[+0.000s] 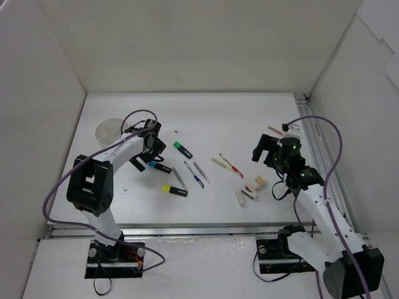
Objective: Sort the stationery into containers
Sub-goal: Pick up the pen from the center of the board.
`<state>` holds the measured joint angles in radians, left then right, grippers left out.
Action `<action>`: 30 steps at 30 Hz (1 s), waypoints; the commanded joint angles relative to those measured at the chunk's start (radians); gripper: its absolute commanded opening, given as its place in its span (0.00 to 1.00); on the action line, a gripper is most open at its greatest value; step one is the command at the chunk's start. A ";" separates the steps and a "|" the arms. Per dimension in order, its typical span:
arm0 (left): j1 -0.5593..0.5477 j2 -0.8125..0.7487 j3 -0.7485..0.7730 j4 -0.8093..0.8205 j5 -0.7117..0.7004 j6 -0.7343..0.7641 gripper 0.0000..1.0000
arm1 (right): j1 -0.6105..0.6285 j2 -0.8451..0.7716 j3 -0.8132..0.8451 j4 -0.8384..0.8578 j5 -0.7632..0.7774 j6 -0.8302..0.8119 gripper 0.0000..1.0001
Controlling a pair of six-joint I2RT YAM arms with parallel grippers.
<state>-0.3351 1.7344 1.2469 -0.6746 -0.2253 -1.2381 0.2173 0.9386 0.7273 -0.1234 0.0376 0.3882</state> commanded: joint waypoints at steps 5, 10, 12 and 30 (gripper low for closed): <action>-0.022 0.060 0.063 -0.040 -0.011 -0.073 0.88 | -0.002 0.017 -0.002 0.054 0.077 0.012 0.98; -0.022 0.082 0.045 -0.045 0.001 -0.104 0.84 | -0.001 0.017 -0.003 0.054 0.093 0.017 0.98; -0.022 0.086 0.045 -0.045 0.000 -0.104 0.82 | -0.001 0.017 -0.006 0.054 0.093 0.018 0.98; -0.022 0.114 0.075 -0.085 -0.051 -0.103 0.31 | 0.001 -0.038 -0.022 0.027 0.127 0.015 0.98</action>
<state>-0.3534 1.8942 1.2980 -0.7238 -0.2325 -1.3231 0.2169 0.9176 0.7025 -0.1310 0.1284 0.3954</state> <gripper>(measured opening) 0.338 0.980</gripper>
